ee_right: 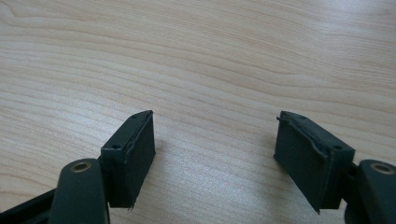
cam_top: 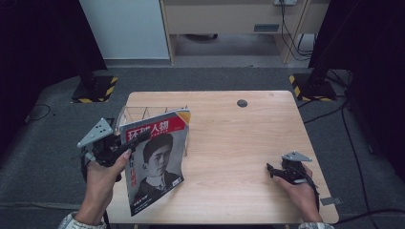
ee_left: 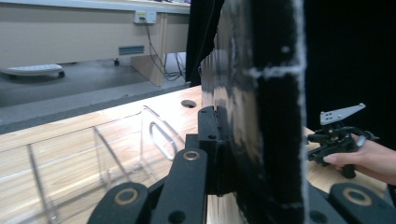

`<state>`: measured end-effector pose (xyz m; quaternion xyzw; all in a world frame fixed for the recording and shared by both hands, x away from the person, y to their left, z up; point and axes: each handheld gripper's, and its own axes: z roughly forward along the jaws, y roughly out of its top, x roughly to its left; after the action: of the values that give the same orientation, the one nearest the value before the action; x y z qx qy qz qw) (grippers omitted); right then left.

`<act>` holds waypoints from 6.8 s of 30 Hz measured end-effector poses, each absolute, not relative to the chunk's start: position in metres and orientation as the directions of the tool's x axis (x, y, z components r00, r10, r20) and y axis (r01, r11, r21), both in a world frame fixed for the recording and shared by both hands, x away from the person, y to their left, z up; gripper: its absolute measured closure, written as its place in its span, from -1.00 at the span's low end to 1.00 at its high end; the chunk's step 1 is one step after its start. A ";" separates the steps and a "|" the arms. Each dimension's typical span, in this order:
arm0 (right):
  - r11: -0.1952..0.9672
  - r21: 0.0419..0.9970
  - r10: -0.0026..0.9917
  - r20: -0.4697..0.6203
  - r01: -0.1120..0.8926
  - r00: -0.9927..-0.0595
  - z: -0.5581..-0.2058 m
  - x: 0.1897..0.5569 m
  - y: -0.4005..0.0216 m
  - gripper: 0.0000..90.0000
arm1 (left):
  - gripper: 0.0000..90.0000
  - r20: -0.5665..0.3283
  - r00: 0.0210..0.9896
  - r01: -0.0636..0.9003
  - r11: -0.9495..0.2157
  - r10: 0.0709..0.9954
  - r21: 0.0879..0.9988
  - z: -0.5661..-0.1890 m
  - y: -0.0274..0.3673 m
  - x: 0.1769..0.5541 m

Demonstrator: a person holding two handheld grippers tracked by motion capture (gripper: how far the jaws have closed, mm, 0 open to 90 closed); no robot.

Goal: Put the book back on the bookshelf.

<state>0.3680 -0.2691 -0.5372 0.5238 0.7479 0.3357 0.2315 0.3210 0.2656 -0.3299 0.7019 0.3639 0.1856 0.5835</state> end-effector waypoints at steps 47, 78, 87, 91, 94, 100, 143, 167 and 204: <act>0.225 0.744 0.939 0.007 0.629 -0.344 -0.537 0.368 -0.268 -0.36 | 0.93 -0.162 0.558 0.285 -0.005 0.814 0.959 -0.323 0.329 0.312; 0.225 0.744 0.939 0.008 0.629 -0.344 -0.537 0.368 -0.268 -0.36 | 0.93 -0.171 0.487 0.273 0.037 0.857 0.961 -0.319 0.365 0.304; 0.225 0.744 0.939 0.006 0.629 -0.344 -0.537 0.368 -0.268 -0.36 | 0.93 -0.173 0.467 0.262 0.051 0.867 0.964 -0.315 0.377 0.299; 0.226 0.745 0.939 0.006 0.628 -0.345 -0.537 0.368 -0.268 -0.36 | 0.93 -0.176 0.456 0.261 0.058 0.872 0.963 -0.316 0.382 0.298; 0.225 0.745 0.939 0.006 0.628 -0.344 -0.537 0.368 -0.268 -0.36 | 0.92 -0.175 0.451 0.259 0.060 0.875 0.964 -0.315 0.384 0.298; 0.228 0.745 0.938 0.005 0.627 -0.347 -0.537 0.368 -0.268 -0.36 | 0.93 -0.171 0.437 0.252 0.063 0.883 0.966 -0.311 0.391 0.294; 0.226 0.746 0.937 0.009 0.627 -0.348 -0.537 0.367 -0.267 -0.36 | 0.93 -0.097 0.324 0.088 0.072 0.941 0.993 -0.343 0.382 0.377; 0.233 0.746 0.935 0.005 0.624 -0.356 -0.537 0.366 -0.266 -0.35 | 0.92 -0.061 0.312 0.031 0.054 0.948 0.998 -0.362 0.368 0.399; 0.241 0.745 0.930 0.006 0.622 -0.368 -0.537 0.365 -0.266 -0.35 | 0.92 -0.094 0.318 0.028 0.090 0.944 0.996 -0.381 0.364 0.400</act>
<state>0.3649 -0.2658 -0.5371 0.5142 0.7544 0.3390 0.2271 0.3995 0.3639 -0.3807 0.5535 0.4389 0.3854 0.5936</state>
